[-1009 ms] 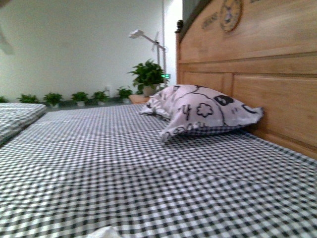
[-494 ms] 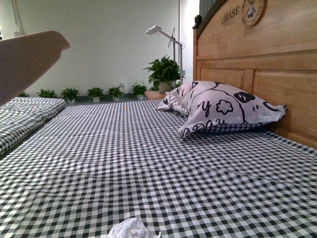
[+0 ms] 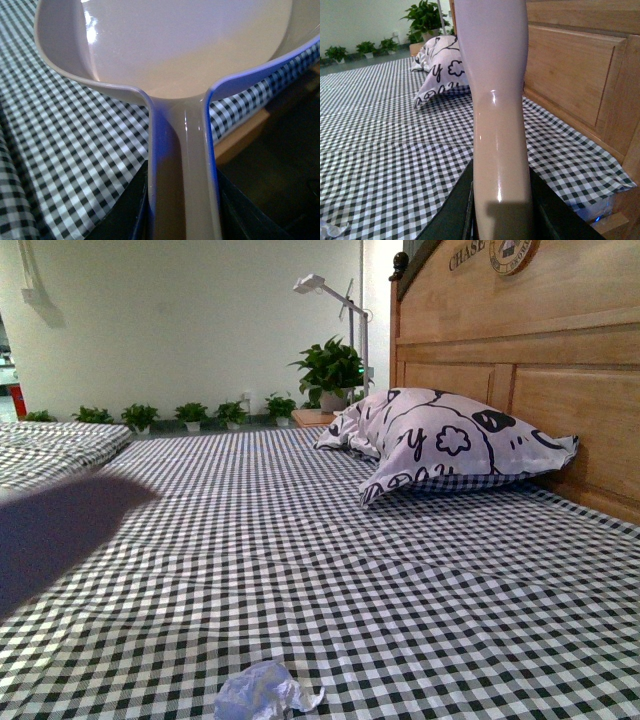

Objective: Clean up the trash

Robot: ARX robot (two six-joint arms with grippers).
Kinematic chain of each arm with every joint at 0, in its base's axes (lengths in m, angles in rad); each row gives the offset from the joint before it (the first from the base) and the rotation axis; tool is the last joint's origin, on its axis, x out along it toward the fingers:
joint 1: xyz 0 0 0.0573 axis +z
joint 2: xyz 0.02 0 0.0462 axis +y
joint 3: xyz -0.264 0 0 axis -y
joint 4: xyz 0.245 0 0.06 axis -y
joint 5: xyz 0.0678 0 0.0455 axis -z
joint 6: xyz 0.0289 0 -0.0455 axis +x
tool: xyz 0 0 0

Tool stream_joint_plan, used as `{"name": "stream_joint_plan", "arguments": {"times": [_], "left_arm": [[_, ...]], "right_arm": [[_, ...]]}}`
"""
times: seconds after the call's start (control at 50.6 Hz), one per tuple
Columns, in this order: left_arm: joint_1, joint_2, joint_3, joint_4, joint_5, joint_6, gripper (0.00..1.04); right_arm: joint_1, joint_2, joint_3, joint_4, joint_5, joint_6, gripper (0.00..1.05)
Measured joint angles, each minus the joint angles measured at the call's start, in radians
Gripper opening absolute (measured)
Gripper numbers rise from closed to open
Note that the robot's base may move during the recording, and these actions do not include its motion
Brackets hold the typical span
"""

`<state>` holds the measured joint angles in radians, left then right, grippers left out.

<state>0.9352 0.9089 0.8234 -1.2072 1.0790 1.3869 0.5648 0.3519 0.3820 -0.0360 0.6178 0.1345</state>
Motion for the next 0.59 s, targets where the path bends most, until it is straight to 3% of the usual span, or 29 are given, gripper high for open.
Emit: {"name": "stream_joint_plan", "arguments": {"times": [0.079,0.237,0.376,0.494,0.593], "left_arm": [[0.034,0.067,-0.023,-0.033,-0.04,0.223,0.28],[0.065,0.138,-0.102,0.063,-0.103,0.439,0.28],[0.036,0.147,-0.165,0.237,-0.109,0.448,0.28],[-0.04,0.147,-0.21,0.428,-0.119,0.395,0.28],[-0.095,0.147,-0.223,0.499,-0.13,0.345,0.28]], "right_arm": [[0.0,0.0,0.0,0.0,0.0,0.0,0.2],[0.0,0.0,0.0,0.0,0.0,0.0,0.2],[0.0,0.0,0.0,0.0,-0.001,0.0,0.2],[0.0,0.0,0.0,0.0,0.0,0.0,0.2],[0.0,0.0,0.0,0.0,0.0,0.0,0.2]]}}
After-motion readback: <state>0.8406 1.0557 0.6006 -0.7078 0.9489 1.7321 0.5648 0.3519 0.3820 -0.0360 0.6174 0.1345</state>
